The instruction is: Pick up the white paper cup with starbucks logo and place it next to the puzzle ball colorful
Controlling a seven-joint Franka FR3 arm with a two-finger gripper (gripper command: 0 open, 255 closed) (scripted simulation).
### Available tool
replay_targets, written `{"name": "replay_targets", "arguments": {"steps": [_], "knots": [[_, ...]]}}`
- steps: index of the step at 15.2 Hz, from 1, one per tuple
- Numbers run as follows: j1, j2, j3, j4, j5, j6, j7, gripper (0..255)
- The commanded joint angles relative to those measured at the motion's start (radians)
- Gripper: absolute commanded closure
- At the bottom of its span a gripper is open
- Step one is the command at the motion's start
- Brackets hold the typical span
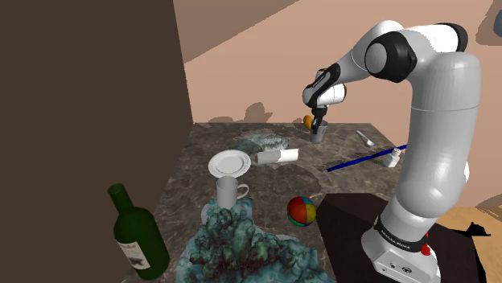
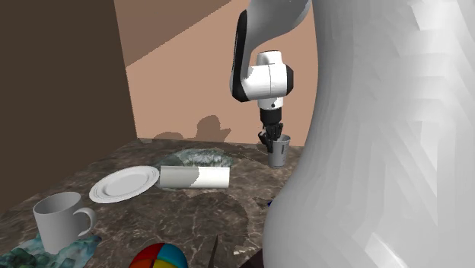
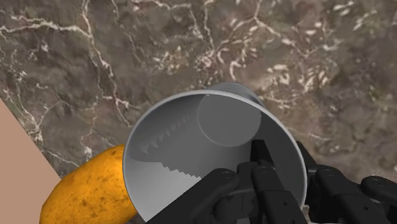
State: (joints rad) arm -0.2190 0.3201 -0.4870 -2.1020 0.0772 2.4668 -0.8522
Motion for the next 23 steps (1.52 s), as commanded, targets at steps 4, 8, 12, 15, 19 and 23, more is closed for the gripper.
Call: {"name": "replay_targets", "arguments": {"steps": [4, 8, 12, 15, 19, 23], "knots": [[0.000, 0.000, 0.000, 0.000, 0.000, 0.000, 0.000, 255], [0.003, -0.010, -0.003, 0.002, -0.006, -0.011, 0.003, 255], [0.013, -0.047, -0.015, 0.014, -0.031, -0.057, 0.016, 255], [0.019, -0.074, -0.023, 0.025, -0.048, -0.092, 0.025, 255], [0.027, -0.108, -0.030, 0.043, -0.069, -0.140, 0.036, 255], [0.033, -0.139, -0.036, 0.065, -0.087, -0.189, 0.045, 255]]}}
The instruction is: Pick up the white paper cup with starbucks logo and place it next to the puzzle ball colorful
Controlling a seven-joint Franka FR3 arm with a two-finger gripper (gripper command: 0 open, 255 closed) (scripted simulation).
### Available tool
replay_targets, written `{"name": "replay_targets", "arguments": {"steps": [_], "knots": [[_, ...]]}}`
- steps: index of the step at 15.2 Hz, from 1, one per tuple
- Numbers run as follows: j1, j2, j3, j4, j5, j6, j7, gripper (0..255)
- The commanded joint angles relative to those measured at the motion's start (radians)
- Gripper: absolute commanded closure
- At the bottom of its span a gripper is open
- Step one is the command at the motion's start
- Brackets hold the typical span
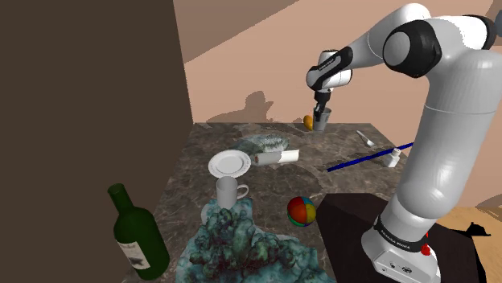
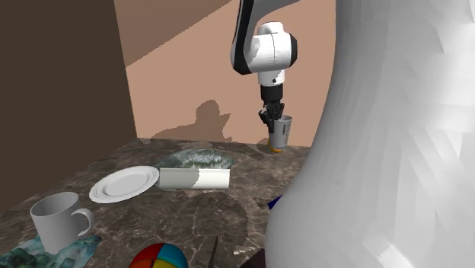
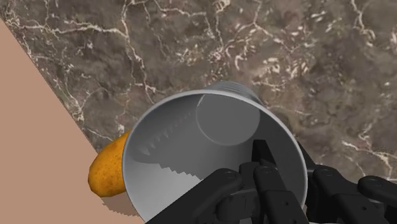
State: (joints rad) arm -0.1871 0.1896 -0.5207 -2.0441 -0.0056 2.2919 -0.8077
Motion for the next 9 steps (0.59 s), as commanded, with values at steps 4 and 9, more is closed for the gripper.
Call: {"name": "replay_targets", "arguments": {"steps": [4, 9], "knots": [[0.005, -0.036, -0.006, 0.032, -0.021, -0.063, 0.008, 255], [0.010, -0.066, -0.008, 0.068, -0.037, -0.126, 0.015, 255]]}}
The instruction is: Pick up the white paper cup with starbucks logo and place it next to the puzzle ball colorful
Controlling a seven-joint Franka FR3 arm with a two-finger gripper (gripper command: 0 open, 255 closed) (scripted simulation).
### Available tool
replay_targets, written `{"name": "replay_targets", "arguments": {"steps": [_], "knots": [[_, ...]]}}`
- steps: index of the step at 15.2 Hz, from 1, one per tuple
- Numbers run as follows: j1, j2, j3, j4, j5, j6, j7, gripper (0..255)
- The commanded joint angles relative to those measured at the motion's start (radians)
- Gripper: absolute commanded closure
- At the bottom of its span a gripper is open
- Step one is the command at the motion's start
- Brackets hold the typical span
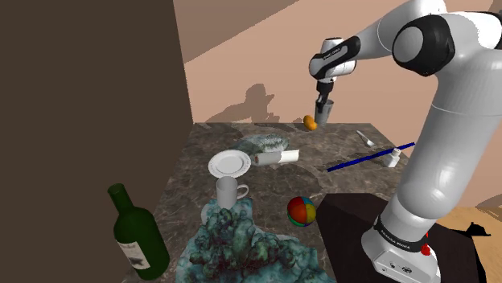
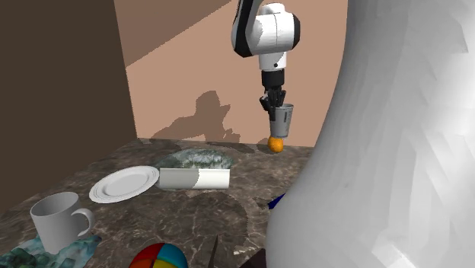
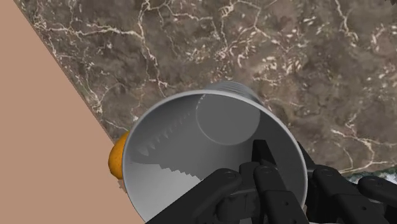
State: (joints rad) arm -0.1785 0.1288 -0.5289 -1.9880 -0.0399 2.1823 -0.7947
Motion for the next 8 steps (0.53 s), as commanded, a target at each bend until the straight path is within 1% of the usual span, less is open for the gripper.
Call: {"name": "replay_targets", "arguments": {"steps": [1, 8], "knots": [[0.002, -0.010, 0.000, 0.020, -0.006, -0.029, 0.003, 255], [0.007, -0.042, -0.001, 0.081, -0.021, -0.118, 0.008, 255]]}}
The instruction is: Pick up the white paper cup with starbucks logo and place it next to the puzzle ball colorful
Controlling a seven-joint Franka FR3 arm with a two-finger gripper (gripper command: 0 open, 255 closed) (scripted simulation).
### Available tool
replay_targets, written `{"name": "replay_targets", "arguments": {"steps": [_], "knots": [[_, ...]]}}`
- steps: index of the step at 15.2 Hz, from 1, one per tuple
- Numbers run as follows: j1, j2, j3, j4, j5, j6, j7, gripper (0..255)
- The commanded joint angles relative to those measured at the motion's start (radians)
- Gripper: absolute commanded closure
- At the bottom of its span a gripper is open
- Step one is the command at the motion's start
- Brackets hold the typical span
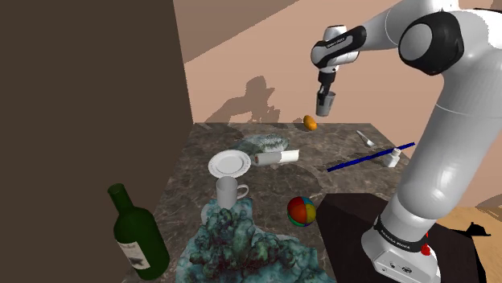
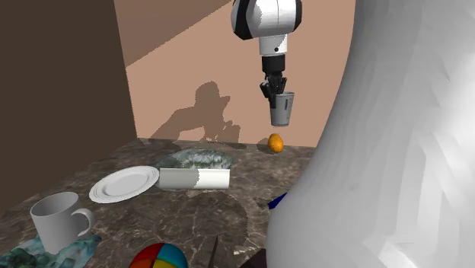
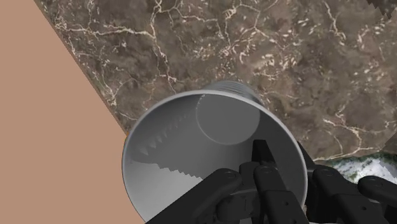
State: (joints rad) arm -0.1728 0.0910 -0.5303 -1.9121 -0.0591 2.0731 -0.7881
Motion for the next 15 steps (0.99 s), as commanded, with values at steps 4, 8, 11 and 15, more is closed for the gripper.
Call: {"name": "replay_targets", "arguments": {"steps": [4, 8, 11, 15], "knots": [[0.017, -0.048, 0.008, -0.001, -0.028, -0.044, 0.032, 255], [0.062, -0.173, 0.053, -0.129, -0.102, -0.038, 0.153, 255], [0.086, -0.257, 0.098, -0.213, -0.143, -0.043, 0.241, 255], [0.112, -0.354, 0.164, -0.308, -0.174, -0.057, 0.352, 255]]}}
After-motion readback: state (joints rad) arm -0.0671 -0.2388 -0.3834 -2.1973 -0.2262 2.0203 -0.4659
